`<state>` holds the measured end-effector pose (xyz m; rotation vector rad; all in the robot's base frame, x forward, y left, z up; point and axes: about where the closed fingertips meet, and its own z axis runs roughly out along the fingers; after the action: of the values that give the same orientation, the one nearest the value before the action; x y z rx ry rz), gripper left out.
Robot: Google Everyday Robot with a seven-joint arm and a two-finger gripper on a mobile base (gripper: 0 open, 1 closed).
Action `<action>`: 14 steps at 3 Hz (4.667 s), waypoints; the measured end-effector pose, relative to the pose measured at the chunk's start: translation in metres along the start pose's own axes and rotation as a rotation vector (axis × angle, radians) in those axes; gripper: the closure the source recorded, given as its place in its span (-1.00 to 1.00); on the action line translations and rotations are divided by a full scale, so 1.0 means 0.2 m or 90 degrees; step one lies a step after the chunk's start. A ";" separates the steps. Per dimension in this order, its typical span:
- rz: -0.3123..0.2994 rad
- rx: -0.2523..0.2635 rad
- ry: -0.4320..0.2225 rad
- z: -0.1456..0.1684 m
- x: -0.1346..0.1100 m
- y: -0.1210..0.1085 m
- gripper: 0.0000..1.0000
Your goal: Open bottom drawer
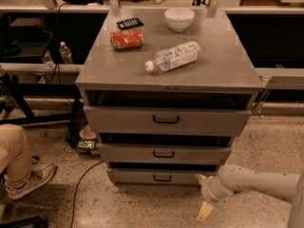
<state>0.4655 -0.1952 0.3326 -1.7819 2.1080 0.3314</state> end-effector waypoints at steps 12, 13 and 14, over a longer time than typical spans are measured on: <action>0.022 0.069 0.003 0.69 0.33 -0.37 0.90; 0.022 0.069 0.003 0.67 0.32 -0.37 1.00; 0.020 0.068 0.002 0.67 0.32 -0.35 1.00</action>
Offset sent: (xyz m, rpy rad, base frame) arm 0.0435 -0.0188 -0.0516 -0.0179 -0.0820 0.0080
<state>0.5421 -0.2115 0.1875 -1.6915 2.1166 0.2187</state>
